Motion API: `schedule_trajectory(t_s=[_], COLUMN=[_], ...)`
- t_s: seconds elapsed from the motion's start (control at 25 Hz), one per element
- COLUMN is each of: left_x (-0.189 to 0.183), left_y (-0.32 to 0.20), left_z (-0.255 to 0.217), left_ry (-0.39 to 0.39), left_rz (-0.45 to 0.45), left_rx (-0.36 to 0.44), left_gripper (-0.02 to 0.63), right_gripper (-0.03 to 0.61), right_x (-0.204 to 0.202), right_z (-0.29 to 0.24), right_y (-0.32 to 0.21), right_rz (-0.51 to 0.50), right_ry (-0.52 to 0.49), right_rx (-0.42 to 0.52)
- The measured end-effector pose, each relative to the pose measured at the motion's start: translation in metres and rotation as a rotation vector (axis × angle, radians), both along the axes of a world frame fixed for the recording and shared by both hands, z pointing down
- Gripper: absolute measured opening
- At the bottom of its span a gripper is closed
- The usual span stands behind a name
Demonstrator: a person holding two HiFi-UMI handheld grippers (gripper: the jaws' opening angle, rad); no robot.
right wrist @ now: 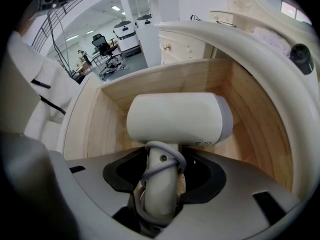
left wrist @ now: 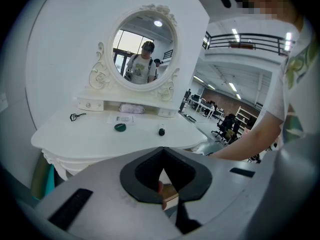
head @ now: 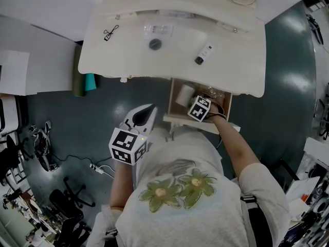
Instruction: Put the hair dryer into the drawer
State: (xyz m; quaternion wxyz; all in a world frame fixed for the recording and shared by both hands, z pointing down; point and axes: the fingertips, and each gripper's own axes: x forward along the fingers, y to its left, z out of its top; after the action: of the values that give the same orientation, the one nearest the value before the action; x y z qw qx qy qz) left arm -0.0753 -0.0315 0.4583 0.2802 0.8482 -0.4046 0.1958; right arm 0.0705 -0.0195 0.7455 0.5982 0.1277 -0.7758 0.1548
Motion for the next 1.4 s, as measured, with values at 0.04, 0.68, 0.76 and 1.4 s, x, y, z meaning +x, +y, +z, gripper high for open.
schedule_trajectory(t_s=[0.04, 0.68, 0.76, 1.4], left_x=[0.000, 0.002, 0.003, 0.015], left_y=[0.000, -0.007, -0.008, -0.014], left_z=[0.001, 0.009, 0.008, 0.006], left_ry=[-0.001, 0.010, 0.010, 0.025], left_rz=[0.000, 0.003, 0.005, 0.043], left_rx=[-0.002, -0.023, -0.024, -0.021], left_gripper=[0.008, 0.008, 0.008, 0.008], right_gripper=[0.218, 0.218, 0.219, 0.219], right_x=[0.000, 0.002, 0.003, 0.013], right_z=[0.001, 0.018, 0.016, -0.010], right_y=[0.000, 0.001, 0.001, 0.000], right_rz=[0.003, 0.026, 0.025, 0.091], right_ry=[0.000, 0.071, 0.077, 0.086], right_rx=[-0.002, -0.013, -0.020, -0.032])
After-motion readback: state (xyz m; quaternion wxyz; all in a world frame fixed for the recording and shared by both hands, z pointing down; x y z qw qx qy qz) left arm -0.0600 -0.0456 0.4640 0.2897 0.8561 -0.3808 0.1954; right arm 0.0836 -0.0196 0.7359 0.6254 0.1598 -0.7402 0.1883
